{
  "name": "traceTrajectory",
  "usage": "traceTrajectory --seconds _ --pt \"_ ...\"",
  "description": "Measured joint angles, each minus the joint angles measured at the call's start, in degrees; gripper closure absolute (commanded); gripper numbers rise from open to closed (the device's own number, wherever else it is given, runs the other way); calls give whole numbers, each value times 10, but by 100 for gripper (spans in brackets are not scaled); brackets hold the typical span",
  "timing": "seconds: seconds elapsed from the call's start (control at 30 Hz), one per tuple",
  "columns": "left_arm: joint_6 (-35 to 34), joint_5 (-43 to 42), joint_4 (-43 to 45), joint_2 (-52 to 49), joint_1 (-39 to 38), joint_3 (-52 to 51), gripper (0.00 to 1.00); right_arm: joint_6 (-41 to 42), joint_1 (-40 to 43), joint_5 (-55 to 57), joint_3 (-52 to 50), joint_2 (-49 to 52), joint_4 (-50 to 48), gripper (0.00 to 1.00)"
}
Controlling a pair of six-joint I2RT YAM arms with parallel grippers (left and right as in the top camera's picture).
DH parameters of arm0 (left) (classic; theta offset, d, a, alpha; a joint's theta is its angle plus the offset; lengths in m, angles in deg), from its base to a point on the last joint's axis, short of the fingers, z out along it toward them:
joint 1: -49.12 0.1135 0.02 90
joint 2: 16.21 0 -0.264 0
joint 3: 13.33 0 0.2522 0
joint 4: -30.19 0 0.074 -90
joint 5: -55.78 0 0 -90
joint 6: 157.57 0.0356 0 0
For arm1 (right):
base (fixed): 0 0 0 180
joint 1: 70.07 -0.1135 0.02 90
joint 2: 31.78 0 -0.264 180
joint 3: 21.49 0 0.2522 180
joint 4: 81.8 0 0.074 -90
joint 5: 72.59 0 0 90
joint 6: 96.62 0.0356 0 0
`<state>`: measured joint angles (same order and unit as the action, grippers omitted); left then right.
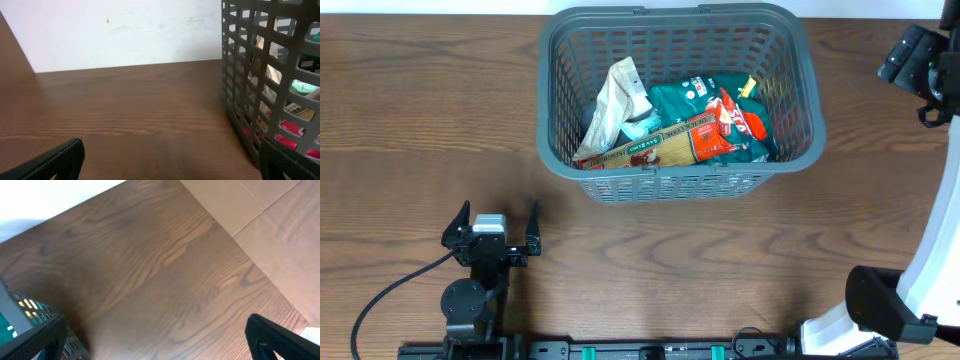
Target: Pack container
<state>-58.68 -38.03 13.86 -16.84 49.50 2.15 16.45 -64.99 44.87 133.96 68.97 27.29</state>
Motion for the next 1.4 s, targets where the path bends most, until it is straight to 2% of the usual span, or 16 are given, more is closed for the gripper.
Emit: traceTrajectory --seconds 0.2,0.4,0.77,1.07,1.23,1.4 --pt "0 0 0 0 0 0 1 0 0 0 0 -10 1 1" --pt "0 0 0 0 0 0 1 0 0 -28 0 -69 16 1" --pt "0 0 0 0 0 0 1 0 0 -128 0 -256 16 1" --pt "0 0 0 0 0 0 1 -5 0 -151 8 -402 17 1" --pt "0 0 0 0 0 0 1 -59 0 -156 -2 -436 3 1" --pt "0 0 0 0 0 0 1 -166 0 -196 -88 -457 -89 1"
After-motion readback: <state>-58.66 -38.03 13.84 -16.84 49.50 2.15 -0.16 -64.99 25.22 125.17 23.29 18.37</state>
